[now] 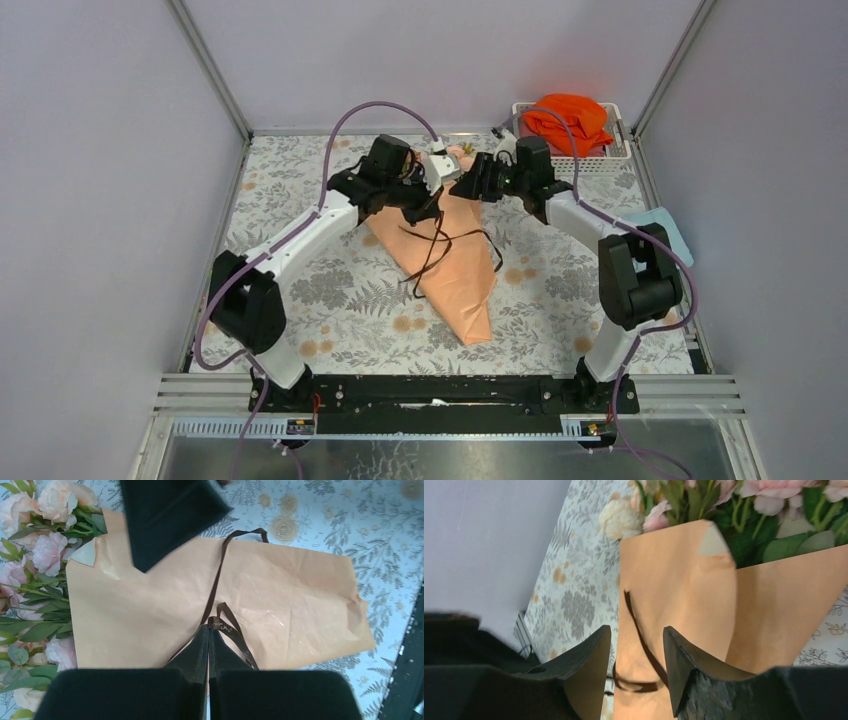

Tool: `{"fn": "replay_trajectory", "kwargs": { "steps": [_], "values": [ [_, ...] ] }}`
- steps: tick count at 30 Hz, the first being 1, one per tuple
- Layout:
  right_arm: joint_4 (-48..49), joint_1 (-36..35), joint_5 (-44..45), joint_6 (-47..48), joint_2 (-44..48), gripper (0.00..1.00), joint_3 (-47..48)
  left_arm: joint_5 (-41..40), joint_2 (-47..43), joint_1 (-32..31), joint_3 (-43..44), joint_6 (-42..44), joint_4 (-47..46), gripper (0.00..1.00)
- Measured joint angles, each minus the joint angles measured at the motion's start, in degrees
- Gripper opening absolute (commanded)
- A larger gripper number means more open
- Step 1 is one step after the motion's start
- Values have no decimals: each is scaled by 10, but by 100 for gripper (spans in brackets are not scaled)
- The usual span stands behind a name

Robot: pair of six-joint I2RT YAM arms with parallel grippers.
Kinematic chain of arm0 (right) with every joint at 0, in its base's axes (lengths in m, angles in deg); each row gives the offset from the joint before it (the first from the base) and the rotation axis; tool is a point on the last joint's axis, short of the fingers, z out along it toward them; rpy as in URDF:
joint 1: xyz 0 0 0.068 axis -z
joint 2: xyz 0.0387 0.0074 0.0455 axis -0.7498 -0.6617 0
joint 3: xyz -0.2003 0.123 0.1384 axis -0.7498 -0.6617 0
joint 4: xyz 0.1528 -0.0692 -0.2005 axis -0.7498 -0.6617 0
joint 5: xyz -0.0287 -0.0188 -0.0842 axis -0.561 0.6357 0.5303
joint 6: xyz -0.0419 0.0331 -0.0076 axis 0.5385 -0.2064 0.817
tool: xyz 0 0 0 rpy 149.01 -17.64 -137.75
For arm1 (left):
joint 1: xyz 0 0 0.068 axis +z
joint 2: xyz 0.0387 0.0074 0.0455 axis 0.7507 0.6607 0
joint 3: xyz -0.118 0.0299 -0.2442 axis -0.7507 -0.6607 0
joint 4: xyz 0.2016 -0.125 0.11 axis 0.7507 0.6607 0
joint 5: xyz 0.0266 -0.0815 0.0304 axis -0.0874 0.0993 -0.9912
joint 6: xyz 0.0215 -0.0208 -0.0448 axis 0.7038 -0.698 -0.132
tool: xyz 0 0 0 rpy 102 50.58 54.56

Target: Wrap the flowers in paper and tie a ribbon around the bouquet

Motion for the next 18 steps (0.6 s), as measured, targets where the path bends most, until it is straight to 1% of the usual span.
{"fn": "replay_trajectory", "kwargs": {
  "steps": [3,6,9,12,18],
  "values": [
    [0,4,-31,31,25,48,-26,-12,21,0,-7,-4,-31,0],
    [17,-2,-75,44,42,51,-75,-14,46,4,-7,-14,-50,0],
    [37,-4,-102,52,53,52,-127,-9,70,8,-2,-27,-51,0],
    [50,-7,-108,65,57,52,-162,0,79,13,1,-40,-54,0],
    [62,-17,-74,117,57,52,-168,18,78,18,6,-53,-59,0]
  ]
}}
